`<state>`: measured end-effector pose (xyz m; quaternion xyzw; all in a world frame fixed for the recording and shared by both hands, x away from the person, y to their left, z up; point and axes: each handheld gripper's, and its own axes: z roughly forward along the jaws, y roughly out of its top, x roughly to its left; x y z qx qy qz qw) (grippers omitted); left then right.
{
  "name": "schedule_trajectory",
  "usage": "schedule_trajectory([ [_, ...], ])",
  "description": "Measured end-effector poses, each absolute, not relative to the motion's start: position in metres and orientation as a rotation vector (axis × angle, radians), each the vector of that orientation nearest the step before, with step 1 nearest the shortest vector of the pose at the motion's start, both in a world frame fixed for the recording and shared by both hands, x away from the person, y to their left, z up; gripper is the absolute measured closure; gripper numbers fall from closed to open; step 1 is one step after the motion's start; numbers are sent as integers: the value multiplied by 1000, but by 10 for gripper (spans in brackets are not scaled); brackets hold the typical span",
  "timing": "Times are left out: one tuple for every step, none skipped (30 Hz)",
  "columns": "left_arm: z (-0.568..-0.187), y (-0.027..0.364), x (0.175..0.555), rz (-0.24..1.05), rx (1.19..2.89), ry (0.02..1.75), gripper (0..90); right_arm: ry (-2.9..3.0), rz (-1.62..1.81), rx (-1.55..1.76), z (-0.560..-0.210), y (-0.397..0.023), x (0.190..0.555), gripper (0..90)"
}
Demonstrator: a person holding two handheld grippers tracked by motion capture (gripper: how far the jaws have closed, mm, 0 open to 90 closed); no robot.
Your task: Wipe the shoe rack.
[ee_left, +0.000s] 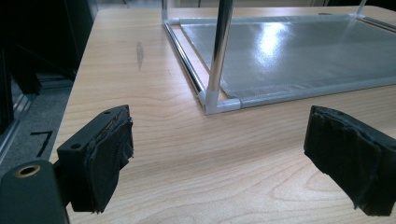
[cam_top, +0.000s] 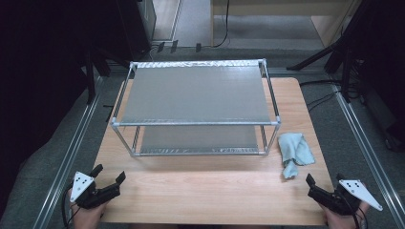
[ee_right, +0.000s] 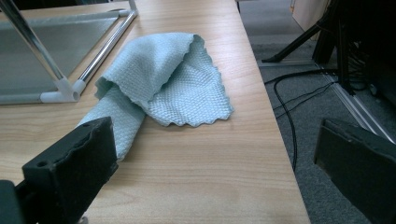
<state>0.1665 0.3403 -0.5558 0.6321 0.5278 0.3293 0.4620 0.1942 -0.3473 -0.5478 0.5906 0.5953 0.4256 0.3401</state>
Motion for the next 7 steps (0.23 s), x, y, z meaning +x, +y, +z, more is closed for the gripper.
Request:
schedule_trajectory([
  [-556,340,167,811,1556,1298,85,1550,1105,1535,-548,-347,194,0],
  [-557,339,167,811,1553,1301,85,1548,1104,1538,-548,-347,195,0],
  [-557,340,167,811,1553,1303,85,1547,1103,1538,-548,-347,195,0],
  [-557,340,168,810,1548,1305,85,1545,1104,1543,-548,-348,195,0],
  [-557,340,168,808,1547,1308,85,1541,1105,1548,-548,-348,195,0],
  [-557,340,168,807,1546,1310,85,1540,1103,1552,-548,-348,195,0],
  [-557,340,168,809,1547,1309,85,1541,1101,1552,-548,-348,195,0],
])
